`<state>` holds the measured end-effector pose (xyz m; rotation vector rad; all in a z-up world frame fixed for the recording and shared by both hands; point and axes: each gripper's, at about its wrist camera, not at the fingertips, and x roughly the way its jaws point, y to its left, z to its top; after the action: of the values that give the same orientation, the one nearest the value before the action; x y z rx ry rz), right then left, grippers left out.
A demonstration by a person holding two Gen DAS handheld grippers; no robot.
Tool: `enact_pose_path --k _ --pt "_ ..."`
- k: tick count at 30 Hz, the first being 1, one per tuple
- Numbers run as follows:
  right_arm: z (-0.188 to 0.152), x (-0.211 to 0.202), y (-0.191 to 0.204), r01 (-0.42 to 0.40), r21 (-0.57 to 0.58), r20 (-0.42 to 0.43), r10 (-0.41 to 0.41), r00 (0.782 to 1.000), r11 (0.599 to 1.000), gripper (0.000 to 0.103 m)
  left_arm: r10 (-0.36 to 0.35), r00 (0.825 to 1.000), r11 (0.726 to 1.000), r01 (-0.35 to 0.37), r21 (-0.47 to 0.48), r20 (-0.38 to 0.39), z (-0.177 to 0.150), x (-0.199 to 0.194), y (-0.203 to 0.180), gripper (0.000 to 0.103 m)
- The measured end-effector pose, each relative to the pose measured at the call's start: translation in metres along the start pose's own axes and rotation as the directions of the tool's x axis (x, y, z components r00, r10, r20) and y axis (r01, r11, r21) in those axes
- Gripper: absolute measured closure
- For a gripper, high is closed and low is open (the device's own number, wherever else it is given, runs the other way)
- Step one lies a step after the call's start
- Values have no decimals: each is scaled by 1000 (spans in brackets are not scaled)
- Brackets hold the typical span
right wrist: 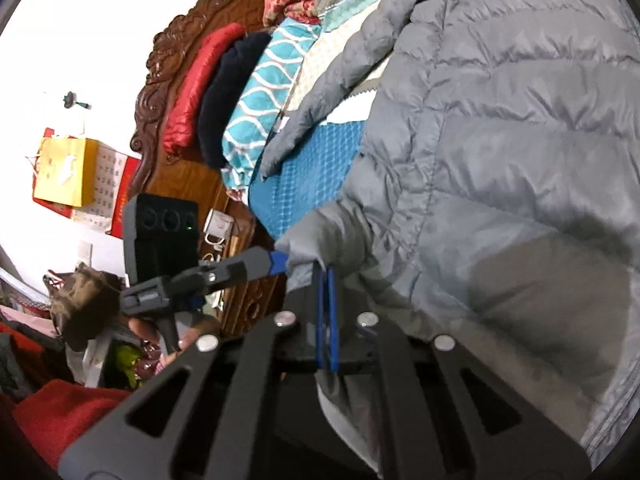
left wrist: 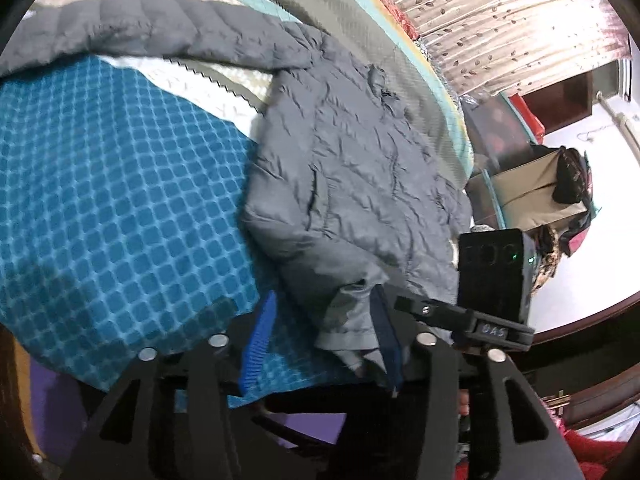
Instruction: Fold large clothes
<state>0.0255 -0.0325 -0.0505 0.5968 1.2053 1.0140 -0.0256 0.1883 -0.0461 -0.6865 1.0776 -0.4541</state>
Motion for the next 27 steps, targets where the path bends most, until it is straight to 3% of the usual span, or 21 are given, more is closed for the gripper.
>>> enact_pose_path --k 8,10,11,12,15,18,21,24,27 --pt "-1 9 -3 -17 2 -6 17 1000 1000 101 -18 999 1000 19 20 -38 -8 25 -8 36" --pt "-2 12 -2 -13 -4 -16 13 1000 1000 101 -19 999 999 21 31 -49 -11 26 -9 3" --pt "-4 12 0 -1 -13 -27 1 1000 1000 101 -15 998 999 17 34 -57 -12 27 -10 2" --pt "-6 15 4 30 -34 -42 -32 999 999 99 -9 998 999 11 32 -55 -14 25 -10 1" --pt "-11 19 26 101 -136 -52 -109 993 986 65 28 999 998 -26 49 -40 -28 2 -9 1" --pt "-17 24 45 113 -235 -36 -125 992 965 63 80 996 996 -79 39 -33 -48 -19 2 1" --pt "-26 51 51 122 -301 -105 -160 981 946 63 123 990 992 -125 -28 -74 -64 -14 21 1" --pt "-38 90 38 234 -342 -181 -308 934 910 63 169 979 979 -180 -96 -113 -70 5 40 1" --pt "-37 92 30 223 -308 -170 -284 944 925 63 203 968 964 -224 -143 -146 -67 15 50 1"
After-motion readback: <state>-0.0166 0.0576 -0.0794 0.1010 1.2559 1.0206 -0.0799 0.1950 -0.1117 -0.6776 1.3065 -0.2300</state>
